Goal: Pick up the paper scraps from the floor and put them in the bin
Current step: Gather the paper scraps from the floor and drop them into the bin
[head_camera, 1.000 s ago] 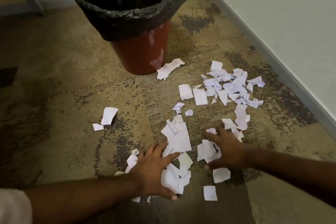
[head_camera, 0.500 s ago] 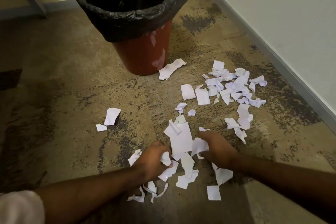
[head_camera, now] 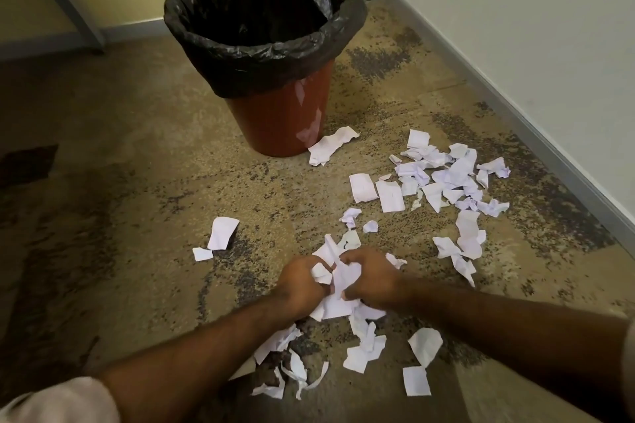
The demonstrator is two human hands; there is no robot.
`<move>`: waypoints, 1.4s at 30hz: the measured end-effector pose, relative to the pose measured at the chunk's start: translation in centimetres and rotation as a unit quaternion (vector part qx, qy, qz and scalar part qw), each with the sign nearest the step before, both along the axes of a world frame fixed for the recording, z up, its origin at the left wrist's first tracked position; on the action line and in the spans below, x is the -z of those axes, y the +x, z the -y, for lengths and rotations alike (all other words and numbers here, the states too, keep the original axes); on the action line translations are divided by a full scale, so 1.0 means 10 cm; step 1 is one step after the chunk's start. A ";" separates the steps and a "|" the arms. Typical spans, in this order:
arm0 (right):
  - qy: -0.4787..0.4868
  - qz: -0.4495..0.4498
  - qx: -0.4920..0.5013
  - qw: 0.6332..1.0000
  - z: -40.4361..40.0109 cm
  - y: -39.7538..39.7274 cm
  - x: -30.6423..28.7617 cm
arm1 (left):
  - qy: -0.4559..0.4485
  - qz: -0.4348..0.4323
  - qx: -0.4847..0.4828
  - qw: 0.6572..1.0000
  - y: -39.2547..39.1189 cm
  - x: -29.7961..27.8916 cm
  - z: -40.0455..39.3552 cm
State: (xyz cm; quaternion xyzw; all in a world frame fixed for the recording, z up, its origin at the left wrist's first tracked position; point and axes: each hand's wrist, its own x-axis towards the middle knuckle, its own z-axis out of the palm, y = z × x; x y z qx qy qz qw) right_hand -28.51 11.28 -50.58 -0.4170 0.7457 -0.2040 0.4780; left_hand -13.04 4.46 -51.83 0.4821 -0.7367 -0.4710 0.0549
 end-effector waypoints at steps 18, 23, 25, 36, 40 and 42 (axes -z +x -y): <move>-0.313 0.084 0.105 0.940 1.12 -0.42 -1.65 | -0.139 -0.164 -0.032 0.976 -0.25 -2.00 1.24; -0.344 0.073 0.094 0.931 1.57 -0.32 -2.20 | -0.150 -0.208 -0.063 0.965 -0.11 -2.58 1.65; -0.346 0.102 0.096 0.928 1.78 -0.31 -2.41 | -0.139 -0.256 -0.091 0.952 -0.10 -2.71 1.81; -0.268 0.255 0.138 0.919 2.57 -0.27 -2.85 | 0.145 -0.447 -0.203 0.859 -0.27 -2.85 2.49; -0.255 0.269 0.131 0.920 2.57 -0.22 -2.82 | 0.154 -0.455 -0.141 0.865 -0.32 -2.80 2.45; -0.270 0.258 0.140 0.917 2.55 -0.19 -2.81 | 0.132 -0.456 -0.131 0.871 -0.34 -2.77 2.43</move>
